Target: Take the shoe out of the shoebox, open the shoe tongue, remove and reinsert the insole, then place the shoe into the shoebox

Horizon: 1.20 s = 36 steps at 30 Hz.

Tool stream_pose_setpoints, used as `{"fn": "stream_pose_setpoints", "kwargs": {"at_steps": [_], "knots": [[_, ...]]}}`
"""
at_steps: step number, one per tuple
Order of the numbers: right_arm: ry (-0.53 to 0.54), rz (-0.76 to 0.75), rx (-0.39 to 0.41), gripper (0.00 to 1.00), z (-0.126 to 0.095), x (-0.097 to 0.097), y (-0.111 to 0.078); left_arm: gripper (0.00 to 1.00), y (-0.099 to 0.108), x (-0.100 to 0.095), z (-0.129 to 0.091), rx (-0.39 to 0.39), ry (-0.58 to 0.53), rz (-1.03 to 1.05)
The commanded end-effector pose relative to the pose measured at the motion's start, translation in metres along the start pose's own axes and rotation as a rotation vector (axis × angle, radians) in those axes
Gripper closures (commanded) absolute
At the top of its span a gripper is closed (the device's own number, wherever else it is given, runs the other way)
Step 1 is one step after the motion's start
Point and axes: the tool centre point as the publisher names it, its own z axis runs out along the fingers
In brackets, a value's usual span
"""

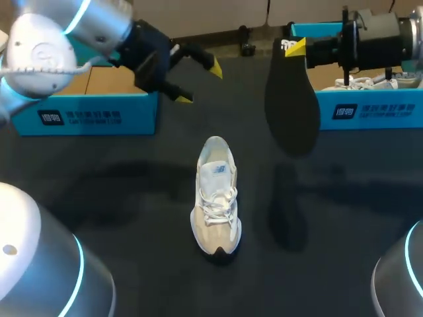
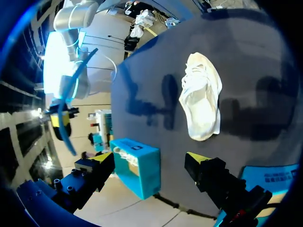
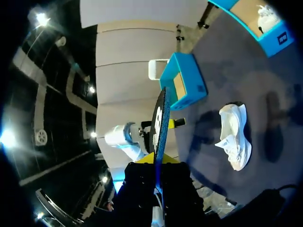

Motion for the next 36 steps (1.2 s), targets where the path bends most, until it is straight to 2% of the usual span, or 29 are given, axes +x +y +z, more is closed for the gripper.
{"fn": "stream_pose_setpoints", "kwargs": {"at_steps": [1,6,10,16,20,28,36], "knots": [[0.009,0.048,0.007,1.00,0.014,-0.008,0.014,0.00,-0.010,0.001,-0.011,-0.034,-0.158,0.031],[0.016,0.134,-0.015,1.00,0.022,-0.016,0.026,0.00,-0.011,-0.011,-0.016,-0.059,-0.236,0.064],[0.018,0.206,-0.061,1.00,0.030,-0.022,0.039,0.00,-0.009,-0.021,-0.019,-0.074,-0.293,0.072],[0.025,0.260,-0.096,1.00,0.044,-0.024,0.055,0.00,-0.013,-0.034,-0.018,-0.075,-0.363,0.099],[0.017,0.279,-0.093,1.00,0.056,-0.026,0.059,0.00,-0.015,-0.040,-0.016,-0.074,-0.402,0.105],[0.024,0.296,-0.080,1.00,0.082,-0.024,0.071,0.00,-0.026,-0.055,-0.003,-0.009,-0.509,0.073],[0.030,0.298,-0.050,1.00,0.102,-0.022,0.075,0.00,-0.022,-0.068,0.010,-0.001,-0.581,0.068]]}}
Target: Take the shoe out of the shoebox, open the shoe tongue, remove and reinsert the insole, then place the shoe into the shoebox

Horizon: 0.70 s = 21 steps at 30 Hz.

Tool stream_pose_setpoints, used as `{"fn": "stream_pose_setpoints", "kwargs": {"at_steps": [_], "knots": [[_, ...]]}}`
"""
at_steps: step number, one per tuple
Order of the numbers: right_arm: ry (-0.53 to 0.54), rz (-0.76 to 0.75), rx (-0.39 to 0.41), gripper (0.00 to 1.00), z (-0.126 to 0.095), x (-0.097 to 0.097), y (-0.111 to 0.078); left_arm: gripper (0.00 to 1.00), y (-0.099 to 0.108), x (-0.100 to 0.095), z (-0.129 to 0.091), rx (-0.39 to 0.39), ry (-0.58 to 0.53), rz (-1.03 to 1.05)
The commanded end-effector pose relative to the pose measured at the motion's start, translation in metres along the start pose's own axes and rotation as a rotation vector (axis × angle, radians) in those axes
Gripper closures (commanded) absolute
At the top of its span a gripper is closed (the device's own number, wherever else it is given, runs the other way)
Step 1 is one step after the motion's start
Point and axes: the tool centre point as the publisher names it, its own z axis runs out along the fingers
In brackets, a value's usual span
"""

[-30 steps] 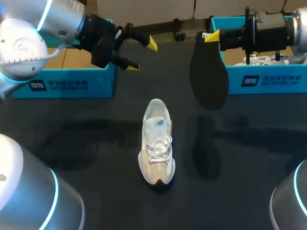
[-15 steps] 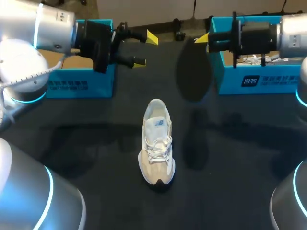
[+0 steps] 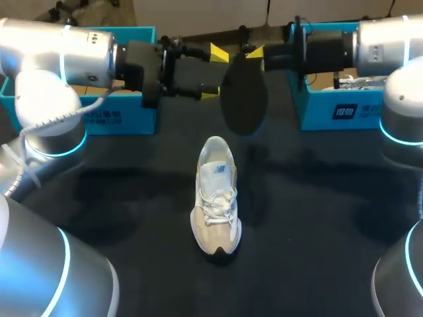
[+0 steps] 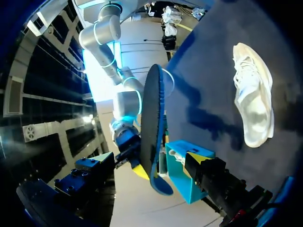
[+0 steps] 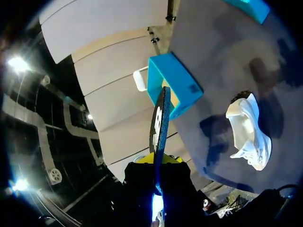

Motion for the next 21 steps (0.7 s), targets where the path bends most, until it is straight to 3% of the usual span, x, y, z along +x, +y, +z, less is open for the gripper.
{"fn": "stream_pose_setpoints", "kwargs": {"at_steps": [1,12,14,16,18,19,21], "knots": [[0.000,0.000,0.013,1.00,0.0198,0.0037,0.0050,0.00,0.0060,0.0021,0.0141,0.001,-0.052,-0.001],[0.013,0.003,0.033,1.00,0.0276,0.0011,0.0018,0.02,0.0118,-0.0017,0.0239,0.001,-0.141,-0.031],[0.012,0.003,0.034,1.00,0.0263,0.0004,0.0014,0.13,0.0113,-0.0019,0.0235,0.003,-0.147,-0.034],[0.009,0.003,0.035,1.00,0.0252,0.0002,0.0013,0.31,0.0107,-0.0011,0.0224,0.007,-0.148,-0.038],[0.008,0.003,0.037,1.00,0.0248,0.0001,0.0013,0.40,0.0103,-0.0005,0.0220,0.009,-0.149,-0.043],[0.007,0.004,0.040,1.00,0.0246,-0.0001,0.0013,0.59,0.0095,0.0003,0.0219,0.012,-0.151,-0.046],[0.007,0.004,0.041,1.00,0.0251,-0.0005,0.0011,0.67,0.0089,0.0010,0.0226,0.012,-0.153,-0.049]]}}
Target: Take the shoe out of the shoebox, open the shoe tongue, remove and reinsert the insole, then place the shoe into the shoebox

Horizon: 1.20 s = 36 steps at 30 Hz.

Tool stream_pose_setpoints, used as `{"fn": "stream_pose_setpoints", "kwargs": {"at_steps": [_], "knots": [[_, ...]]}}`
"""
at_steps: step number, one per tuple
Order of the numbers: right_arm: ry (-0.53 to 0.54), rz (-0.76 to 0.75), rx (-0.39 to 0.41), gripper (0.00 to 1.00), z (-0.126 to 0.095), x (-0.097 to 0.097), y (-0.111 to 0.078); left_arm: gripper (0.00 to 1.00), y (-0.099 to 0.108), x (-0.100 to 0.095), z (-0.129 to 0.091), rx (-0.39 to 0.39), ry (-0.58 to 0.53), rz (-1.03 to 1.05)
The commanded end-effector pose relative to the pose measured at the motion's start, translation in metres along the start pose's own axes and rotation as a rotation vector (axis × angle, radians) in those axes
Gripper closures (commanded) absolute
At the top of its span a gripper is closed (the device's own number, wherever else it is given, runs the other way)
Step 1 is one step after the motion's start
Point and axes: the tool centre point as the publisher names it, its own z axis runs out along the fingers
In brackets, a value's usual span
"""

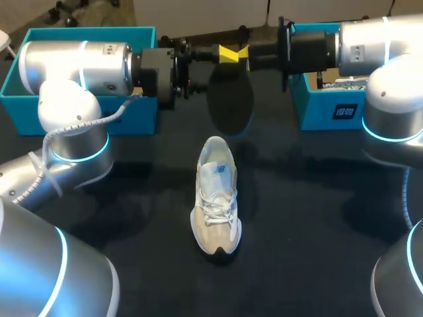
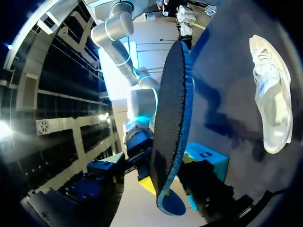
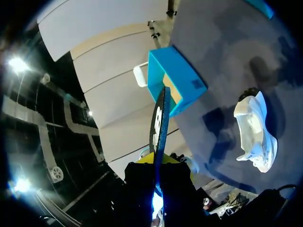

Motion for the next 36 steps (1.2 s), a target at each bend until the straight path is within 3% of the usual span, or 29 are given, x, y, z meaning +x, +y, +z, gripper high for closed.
{"fn": "stream_pose_setpoints", "kwargs": {"at_steps": [1,2,3,13,14,15,27,36], "knots": [[-0.001,0.001,0.003,1.00,0.001,0.000,0.000,0.75,-0.001,0.002,0.000,0.001,-0.005,-0.001],[0.001,0.001,0.005,1.00,0.003,0.000,0.000,0.93,-0.001,0.003,0.001,0.001,-0.009,-0.003],[0.001,0.000,0.006,1.00,0.003,0.000,0.000,1.00,-0.002,0.003,0.001,0.002,-0.010,-0.004],[0.012,-0.014,0.002,1.00,0.007,-0.003,-0.002,1.00,-0.003,0.007,0.001,0.022,-0.020,-0.033],[0.013,-0.015,0.002,0.82,0.007,-0.004,-0.002,1.00,-0.003,0.007,0.000,0.023,-0.021,-0.035],[0.019,-0.034,-0.006,0.00,0.006,-0.005,-0.002,1.00,-0.004,0.007,0.000,0.025,-0.023,-0.038],[0.072,-0.292,-0.033,0.00,-0.025,-0.013,-0.016,1.00,-0.002,0.000,-0.011,0.025,-0.045,-0.070],[0.026,-0.414,0.013,0.00,-0.054,-0.023,-0.032,1.00,0.002,-0.005,-0.019,0.021,-0.041,-0.071]]}}
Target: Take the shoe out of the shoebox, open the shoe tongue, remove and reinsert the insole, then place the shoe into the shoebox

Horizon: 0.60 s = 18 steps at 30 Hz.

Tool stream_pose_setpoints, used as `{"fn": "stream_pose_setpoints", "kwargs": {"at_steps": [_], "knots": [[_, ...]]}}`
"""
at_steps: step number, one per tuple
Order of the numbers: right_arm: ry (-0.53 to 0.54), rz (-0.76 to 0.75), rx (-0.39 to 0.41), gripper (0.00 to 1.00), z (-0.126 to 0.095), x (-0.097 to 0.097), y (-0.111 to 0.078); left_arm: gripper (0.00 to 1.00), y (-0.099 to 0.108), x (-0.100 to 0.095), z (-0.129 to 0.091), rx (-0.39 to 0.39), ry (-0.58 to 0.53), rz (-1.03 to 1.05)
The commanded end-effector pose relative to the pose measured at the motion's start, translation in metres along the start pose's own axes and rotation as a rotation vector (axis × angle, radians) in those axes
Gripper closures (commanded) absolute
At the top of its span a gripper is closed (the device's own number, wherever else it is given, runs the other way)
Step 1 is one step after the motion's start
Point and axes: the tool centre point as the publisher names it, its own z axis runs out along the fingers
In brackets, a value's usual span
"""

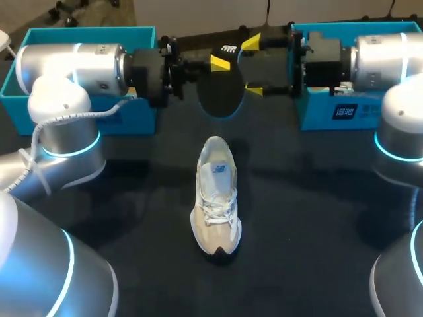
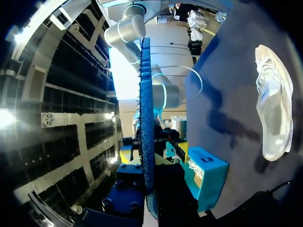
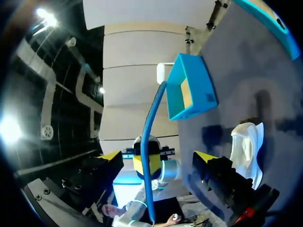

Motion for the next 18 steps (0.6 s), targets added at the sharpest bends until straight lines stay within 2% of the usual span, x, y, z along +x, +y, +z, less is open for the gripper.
{"fn": "stream_pose_setpoints", "kwargs": {"at_steps": [1,8,18], "knots": [[-0.032,-0.039,0.035,0.00,-0.028,-0.002,-0.010,1.00,0.000,0.001,-0.004,-0.004,0.021,0.001],[-0.030,-0.110,0.056,0.00,-0.054,-0.002,-0.015,1.00,0.000,0.002,-0.004,-0.006,0.029,0.003],[-0.007,-0.158,0.062,0.00,-0.083,-0.002,-0.012,1.00,0.000,0.002,-0.004,-0.006,0.029,0.003]]}}
